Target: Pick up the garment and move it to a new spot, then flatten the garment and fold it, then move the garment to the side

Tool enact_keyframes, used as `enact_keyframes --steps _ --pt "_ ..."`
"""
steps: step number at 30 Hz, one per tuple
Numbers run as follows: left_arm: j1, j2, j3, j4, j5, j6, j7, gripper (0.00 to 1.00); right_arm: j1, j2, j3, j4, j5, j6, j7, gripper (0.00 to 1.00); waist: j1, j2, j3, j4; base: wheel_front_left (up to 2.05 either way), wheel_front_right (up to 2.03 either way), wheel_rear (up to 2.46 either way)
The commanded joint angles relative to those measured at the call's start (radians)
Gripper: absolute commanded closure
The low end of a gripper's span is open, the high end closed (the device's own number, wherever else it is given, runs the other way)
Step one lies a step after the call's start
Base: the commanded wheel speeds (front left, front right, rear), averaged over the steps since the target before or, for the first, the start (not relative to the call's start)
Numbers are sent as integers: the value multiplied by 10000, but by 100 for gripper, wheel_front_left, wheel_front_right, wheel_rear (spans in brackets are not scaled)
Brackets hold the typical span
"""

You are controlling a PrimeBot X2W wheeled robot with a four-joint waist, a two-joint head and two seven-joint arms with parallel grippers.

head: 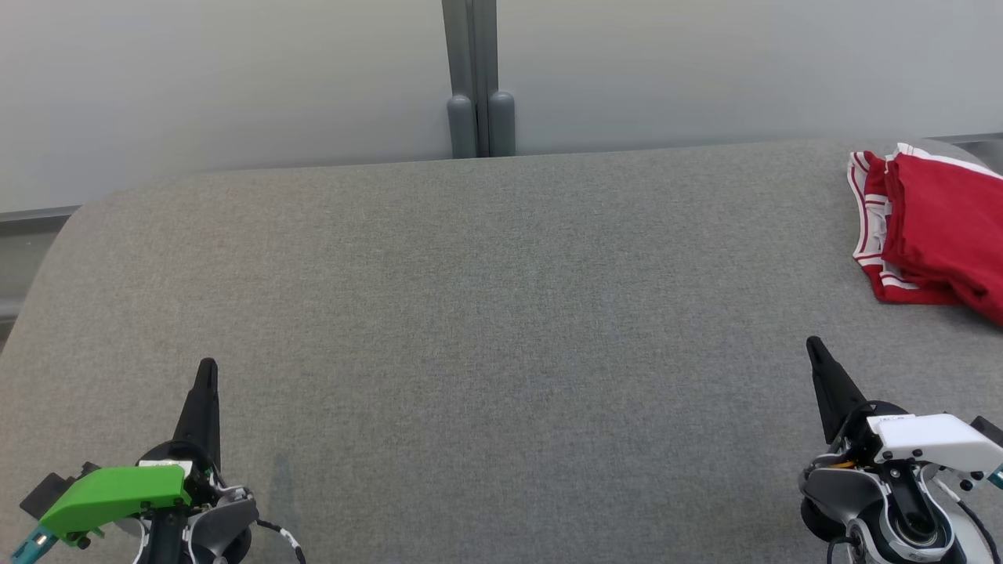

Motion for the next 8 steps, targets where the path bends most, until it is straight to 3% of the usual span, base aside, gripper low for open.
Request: enact_keyframes --steps 1,8 --pt "-117 4 26 8 -2 -58 39 100 -60 2 -25 17 63 4 21 100 0 0 0 0 0 0 0" --pt "-117 4 25 9 -3 -58 38 100 -60 3 -27 16 59 4 26 100 0 0 0 0 0 0 0"
